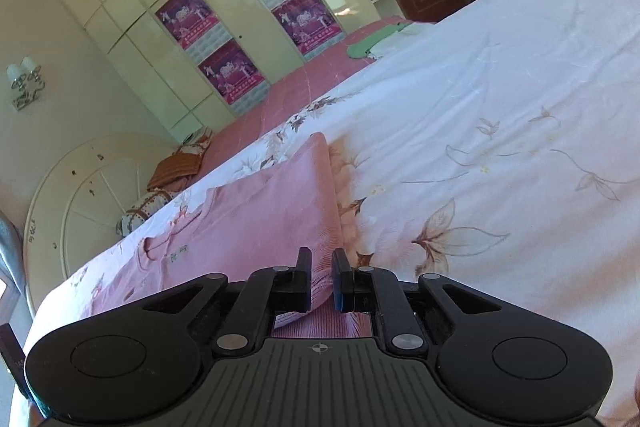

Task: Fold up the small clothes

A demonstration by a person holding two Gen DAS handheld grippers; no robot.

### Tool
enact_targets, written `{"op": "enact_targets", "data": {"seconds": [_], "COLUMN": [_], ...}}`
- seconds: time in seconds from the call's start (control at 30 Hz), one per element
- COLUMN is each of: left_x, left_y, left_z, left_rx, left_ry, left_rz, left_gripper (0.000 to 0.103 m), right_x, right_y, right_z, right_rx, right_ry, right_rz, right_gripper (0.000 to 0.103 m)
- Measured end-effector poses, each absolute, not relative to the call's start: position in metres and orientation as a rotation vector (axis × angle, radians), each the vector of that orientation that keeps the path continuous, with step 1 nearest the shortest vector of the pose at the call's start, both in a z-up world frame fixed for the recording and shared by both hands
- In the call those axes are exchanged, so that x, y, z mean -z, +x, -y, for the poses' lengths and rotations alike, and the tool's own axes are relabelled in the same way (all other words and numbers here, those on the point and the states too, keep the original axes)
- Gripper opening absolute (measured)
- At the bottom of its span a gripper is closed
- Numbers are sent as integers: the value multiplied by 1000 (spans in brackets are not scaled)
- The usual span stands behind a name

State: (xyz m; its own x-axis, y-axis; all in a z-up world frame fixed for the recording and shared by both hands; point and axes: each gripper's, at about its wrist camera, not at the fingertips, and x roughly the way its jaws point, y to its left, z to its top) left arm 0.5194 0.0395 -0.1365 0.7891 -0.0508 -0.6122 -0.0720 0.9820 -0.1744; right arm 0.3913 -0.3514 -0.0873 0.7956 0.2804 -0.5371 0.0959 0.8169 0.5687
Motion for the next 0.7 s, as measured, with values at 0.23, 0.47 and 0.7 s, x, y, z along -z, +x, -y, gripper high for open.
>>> {"op": "enact_targets", "data": {"seconds": [0.23, 0.47, 0.7], "left_x": [127, 135, 132], "left_y": [522, 551, 552], "left_z": [-59, -46, -30], "left_rx": [-15, 26, 13], "left_ry": [-220, -166, -75], "left_rz": [-618, -685, -622], "left_gripper": [55, 21, 8], "right_x": [77, 83, 106], "right_y": [420, 505, 556], "right_z": [354, 364, 360], "right_rx": [-67, -117, -115], "right_ry": [481, 504, 423], "right_rz": [-648, -648, -741], "right_gripper": [17, 46, 1]}}
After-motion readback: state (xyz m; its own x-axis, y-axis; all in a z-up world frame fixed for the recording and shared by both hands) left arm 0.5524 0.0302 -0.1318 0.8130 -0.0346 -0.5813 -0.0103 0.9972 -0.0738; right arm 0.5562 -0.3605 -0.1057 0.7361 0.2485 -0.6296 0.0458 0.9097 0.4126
